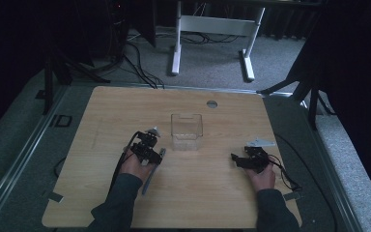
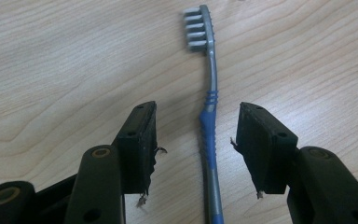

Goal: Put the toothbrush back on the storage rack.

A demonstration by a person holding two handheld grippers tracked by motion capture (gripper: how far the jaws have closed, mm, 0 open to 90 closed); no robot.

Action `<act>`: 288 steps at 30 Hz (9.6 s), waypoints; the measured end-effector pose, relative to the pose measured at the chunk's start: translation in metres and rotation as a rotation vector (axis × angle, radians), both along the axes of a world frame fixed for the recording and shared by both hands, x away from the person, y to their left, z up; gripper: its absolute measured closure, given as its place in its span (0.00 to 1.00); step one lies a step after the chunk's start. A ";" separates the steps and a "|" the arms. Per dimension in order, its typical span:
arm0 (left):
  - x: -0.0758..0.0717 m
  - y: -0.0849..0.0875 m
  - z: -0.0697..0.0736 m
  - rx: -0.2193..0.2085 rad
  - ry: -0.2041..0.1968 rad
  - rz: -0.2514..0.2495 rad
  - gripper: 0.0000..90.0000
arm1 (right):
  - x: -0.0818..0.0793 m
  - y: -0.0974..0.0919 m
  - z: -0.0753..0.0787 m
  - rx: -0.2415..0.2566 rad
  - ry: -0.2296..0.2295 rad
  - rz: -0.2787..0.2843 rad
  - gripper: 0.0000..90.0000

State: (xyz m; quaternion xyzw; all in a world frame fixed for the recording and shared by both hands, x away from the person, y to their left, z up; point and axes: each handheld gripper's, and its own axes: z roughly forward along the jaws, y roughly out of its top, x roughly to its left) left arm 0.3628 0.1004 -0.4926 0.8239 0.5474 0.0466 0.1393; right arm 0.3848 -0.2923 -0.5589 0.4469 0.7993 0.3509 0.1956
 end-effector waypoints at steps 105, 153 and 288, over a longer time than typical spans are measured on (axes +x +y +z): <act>0.007 0.027 0.015 -0.069 0.008 -0.008 0.90 | 0.000 0.000 0.000 0.003 0.002 -0.001 0.31; -0.001 0.032 0.034 -0.135 -0.205 -0.052 0.90 | 0.000 0.000 0.000 0.003 0.002 -0.001 0.31; -0.017 0.030 0.063 -0.340 -0.656 -0.025 0.90 | 0.001 0.000 0.000 0.003 0.000 -0.001 0.31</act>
